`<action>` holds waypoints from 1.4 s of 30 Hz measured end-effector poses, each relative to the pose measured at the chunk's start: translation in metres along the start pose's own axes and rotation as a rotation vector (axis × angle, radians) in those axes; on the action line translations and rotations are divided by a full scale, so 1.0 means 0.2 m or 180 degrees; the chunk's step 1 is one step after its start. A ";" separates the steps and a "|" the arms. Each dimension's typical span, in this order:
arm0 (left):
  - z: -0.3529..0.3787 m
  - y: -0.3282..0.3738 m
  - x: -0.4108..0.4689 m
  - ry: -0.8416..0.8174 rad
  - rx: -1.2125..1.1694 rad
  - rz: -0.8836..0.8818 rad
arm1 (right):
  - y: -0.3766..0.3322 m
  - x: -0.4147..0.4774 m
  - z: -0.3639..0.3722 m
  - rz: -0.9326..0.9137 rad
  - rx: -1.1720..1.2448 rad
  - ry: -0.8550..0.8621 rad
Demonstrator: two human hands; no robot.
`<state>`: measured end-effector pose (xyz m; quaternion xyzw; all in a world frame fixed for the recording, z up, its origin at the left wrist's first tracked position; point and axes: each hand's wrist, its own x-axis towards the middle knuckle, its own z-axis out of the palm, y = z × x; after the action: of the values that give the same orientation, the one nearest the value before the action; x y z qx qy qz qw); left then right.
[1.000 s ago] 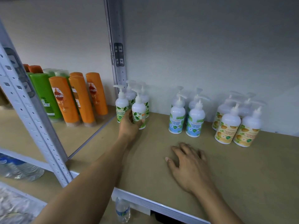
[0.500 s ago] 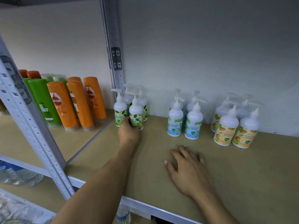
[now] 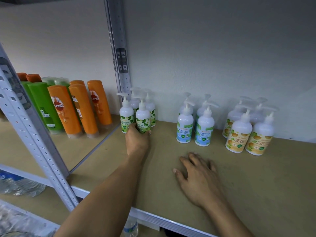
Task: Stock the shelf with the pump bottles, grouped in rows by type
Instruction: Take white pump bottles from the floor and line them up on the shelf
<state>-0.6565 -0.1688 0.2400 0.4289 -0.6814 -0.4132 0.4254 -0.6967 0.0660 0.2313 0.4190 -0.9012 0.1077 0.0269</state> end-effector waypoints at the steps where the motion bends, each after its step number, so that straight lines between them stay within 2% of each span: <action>1: 0.00 0.00 0.00 0.0002 0.0006 -0.0006 | 0.00 0.00 0.00 0.0002 0.0007 0.0010; 34: 0.01 0.02 0.00 0.0094 0.0420 0.0024 | -0.01 0.00 0.00 -0.0005 -0.0039 0.0025; 42: -0.05 0.00 -0.05 -0.0067 0.0351 0.0178 | -0.01 -0.01 -0.01 0.0018 0.0037 0.0002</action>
<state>-0.6445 -0.1618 0.2405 0.4280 -0.7193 -0.3675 0.4054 -0.6945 0.0666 0.2337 0.4165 -0.9017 0.1132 0.0244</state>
